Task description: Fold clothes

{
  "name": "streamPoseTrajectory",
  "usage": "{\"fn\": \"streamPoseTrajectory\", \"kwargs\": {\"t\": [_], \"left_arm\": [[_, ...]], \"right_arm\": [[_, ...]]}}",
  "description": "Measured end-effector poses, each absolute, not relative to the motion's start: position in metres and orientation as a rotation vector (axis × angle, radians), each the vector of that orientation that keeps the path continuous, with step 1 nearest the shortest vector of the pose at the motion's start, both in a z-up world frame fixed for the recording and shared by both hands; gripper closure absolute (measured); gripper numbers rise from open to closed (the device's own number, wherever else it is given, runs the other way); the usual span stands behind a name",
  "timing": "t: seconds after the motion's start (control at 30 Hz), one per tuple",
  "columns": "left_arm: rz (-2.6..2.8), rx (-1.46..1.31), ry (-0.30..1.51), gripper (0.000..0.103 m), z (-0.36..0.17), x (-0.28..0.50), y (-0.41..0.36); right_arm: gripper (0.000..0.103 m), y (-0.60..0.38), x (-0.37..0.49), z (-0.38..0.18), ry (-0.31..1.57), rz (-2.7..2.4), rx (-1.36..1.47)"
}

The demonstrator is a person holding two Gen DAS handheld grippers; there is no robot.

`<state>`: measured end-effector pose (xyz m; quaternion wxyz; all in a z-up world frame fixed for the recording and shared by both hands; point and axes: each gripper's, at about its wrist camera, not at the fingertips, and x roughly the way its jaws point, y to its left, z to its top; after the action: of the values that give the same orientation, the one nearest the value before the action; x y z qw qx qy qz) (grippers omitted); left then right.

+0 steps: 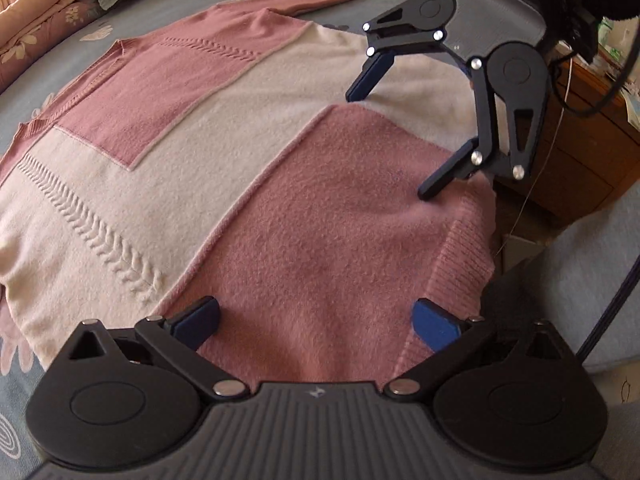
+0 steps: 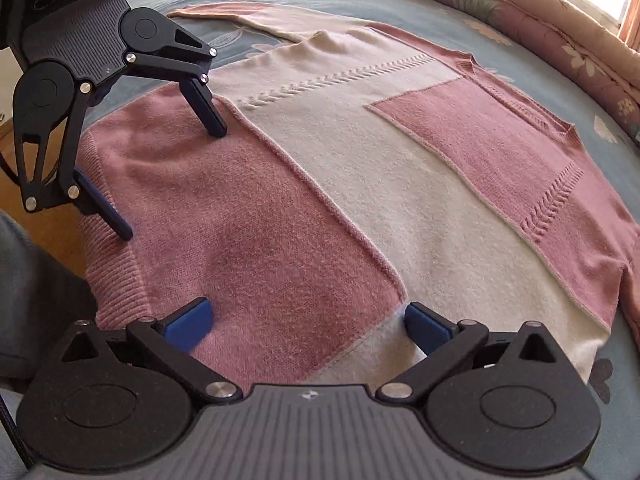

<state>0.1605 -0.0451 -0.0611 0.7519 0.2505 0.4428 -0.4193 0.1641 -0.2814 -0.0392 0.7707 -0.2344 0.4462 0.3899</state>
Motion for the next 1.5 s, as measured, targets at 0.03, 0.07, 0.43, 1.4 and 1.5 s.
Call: {"fn": "streamPoseTrajectory", "kwargs": {"t": [0.03, 0.07, 0.43, 1.4, 1.5], "left_arm": [[-0.916, 0.562, 0.978, 0.001, -0.06, 0.155, -0.038], [-0.913, 0.575, 0.999, 0.001, -0.059, 0.152, -0.033], [-0.881, 0.548, 1.008, 0.001, -0.057, 0.163, -0.05], [-0.62, 0.442, 1.133, 0.001, -0.057, 0.189, -0.003], [-0.579, 0.409, 1.131, 0.001, -0.051, 0.2, -0.002]], "right_arm": [[0.0, -0.286, 0.161, -0.039, 0.971, 0.846, -0.516], [0.0, -0.29, 0.157, -0.039, 0.977, 0.846, -0.524], [0.0, -0.277, 0.146, -0.039, 0.938, 0.878, -0.545], [0.0, -0.347, 0.165, -0.048, 1.101, 0.609, -0.361], [0.0, -0.344, 0.167, -0.05, 1.105, 0.578, -0.339]]}}
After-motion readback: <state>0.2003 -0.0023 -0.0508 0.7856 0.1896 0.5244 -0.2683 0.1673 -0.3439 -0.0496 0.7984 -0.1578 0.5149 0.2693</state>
